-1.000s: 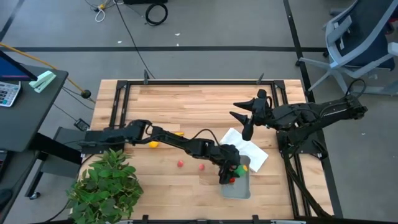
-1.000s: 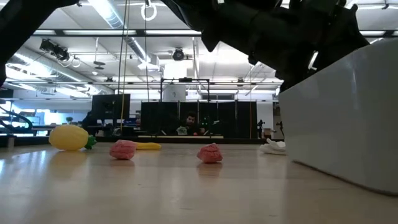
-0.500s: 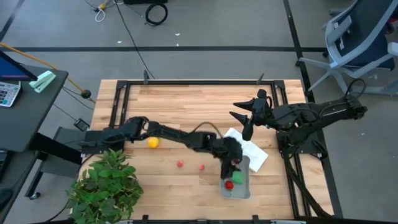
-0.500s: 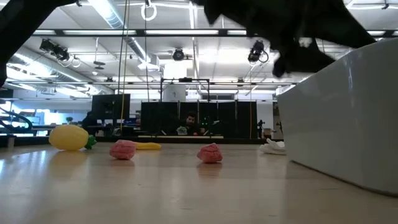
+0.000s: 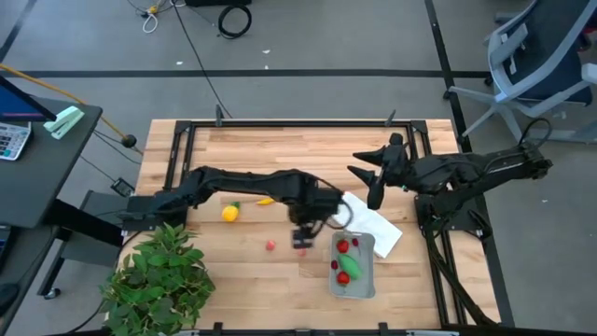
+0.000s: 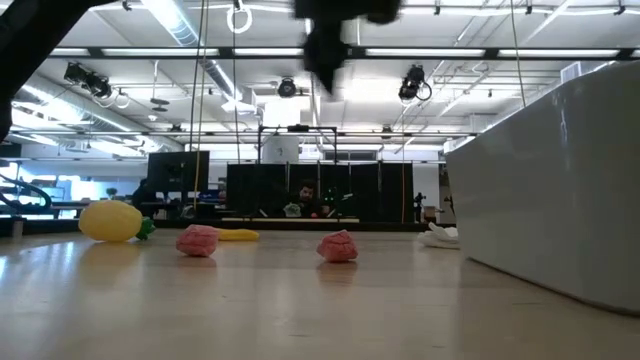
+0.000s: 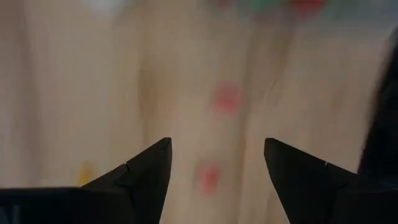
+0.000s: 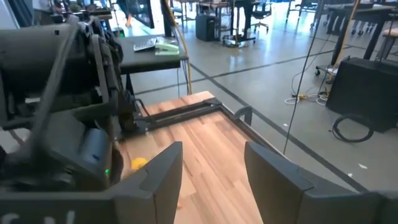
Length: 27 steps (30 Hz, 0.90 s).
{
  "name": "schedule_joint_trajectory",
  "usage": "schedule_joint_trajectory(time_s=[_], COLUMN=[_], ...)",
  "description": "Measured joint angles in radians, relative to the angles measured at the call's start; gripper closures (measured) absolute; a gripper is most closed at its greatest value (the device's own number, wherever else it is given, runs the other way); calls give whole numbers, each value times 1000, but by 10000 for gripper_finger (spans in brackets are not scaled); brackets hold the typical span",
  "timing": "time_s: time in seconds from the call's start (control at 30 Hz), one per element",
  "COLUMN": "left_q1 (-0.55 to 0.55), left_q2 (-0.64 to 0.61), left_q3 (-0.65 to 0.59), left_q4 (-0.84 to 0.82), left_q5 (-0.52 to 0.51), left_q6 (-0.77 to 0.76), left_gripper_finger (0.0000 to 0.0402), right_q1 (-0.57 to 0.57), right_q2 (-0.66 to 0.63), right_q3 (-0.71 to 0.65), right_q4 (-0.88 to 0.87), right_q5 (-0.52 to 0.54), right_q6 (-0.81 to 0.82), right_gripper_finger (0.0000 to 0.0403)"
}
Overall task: Pick and placing Produce into tupperware
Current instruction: Put the left pink peach into the gray bin
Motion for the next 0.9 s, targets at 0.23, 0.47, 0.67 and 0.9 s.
schedule_joint_trajectory(time_s=[0.23, 0.47, 0.67, 0.9], left_q1=[-11, -33, -59, -141], left_q2=[-85, -230, -367, -418], left_q3=[-84, -323, -681, -1027], left_q4=[-129, -118, -91, 275], left_q5=[-132, -161, -165, -91], left_q6=[-47, -36, -143, -283], left_gripper_finger=[154, 167, 166, 178], right_q1=[0, 0, 0, 0], right_q2=[0, 0, 0, 1], right_q3=[0, 0, 0, 0], right_q4=[-6, -24, -24, -24], right_q5=[1, -5, -5, -5], right_q6=[2, 26, 27, 26], right_gripper_finger=[220, 220, 220, 220])
